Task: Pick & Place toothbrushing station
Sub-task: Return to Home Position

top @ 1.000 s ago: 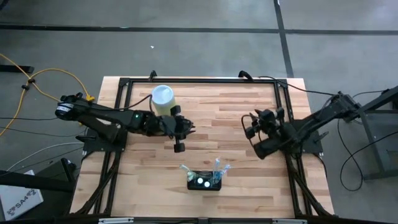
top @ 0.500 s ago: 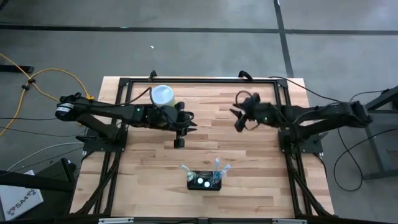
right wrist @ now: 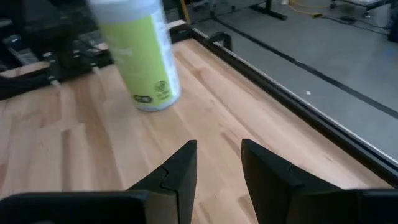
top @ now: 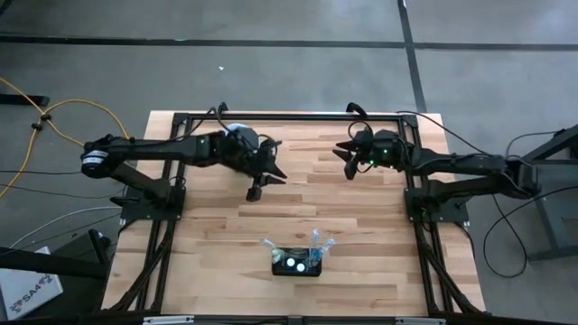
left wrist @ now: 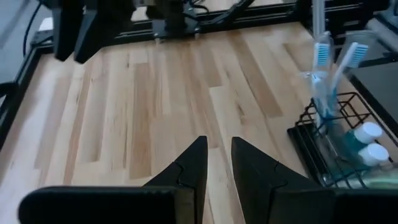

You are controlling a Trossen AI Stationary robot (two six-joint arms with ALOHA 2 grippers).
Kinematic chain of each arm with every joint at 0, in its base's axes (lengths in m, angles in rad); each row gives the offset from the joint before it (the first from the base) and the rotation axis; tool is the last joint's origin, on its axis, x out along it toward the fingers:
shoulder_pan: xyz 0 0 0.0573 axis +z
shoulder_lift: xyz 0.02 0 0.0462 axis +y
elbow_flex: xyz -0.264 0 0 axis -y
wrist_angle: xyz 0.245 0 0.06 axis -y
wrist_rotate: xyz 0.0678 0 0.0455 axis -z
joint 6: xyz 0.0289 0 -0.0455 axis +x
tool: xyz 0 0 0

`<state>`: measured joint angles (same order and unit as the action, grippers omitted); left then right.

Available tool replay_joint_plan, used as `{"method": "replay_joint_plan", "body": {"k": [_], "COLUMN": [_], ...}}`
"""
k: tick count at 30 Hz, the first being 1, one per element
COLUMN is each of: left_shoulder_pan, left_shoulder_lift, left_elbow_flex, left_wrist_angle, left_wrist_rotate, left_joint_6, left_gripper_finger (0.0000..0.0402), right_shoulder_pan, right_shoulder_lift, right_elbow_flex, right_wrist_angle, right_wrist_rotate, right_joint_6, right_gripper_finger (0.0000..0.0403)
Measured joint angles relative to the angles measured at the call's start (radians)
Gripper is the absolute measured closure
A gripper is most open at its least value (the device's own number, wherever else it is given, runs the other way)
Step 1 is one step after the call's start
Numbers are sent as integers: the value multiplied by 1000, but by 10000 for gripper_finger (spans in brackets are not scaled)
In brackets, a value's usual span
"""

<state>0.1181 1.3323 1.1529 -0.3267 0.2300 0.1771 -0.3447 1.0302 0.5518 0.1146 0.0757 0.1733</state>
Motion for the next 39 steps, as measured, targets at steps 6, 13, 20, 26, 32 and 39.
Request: {"method": "replay_joint_plan", "body": {"k": [6, 13, 20, 26, 32, 39], "left_shoulder_pan": [92, 195, 308, 375, 381, 348], "left_shoulder_lift": [0, 0, 0, 0, 0, 0], "left_elbow_flex": [-35, -109, -190, -223, -224, -224], "left_wrist_angle": [-3, 32, 54, 52, 89, 102], "left_wrist_rotate": [51, 116, 247, 366, 447, 511], "left_joint_6": [25, 27, 37, 67, 92, 122], "left_gripper_finger": [334, 334, 334, 334, 334, 334], "right_shoulder_pan": [-74, -147, -228, -310, -336, -339], "right_shoulder_lift": [0, 0, 0, 0, 0, 0], "right_elbow_flex": [-43, -45, -45, -45, -45, -56], "right_wrist_angle": [32, 32, 32, 32, 31, 36], "right_wrist_rotate": [-29, -79, -103, -174, -213, -210], "right_joint_6": [7, -7, -21, -22, -25, -28], "right_gripper_finger": [286, 286, 286, 286, 286, 286]}}
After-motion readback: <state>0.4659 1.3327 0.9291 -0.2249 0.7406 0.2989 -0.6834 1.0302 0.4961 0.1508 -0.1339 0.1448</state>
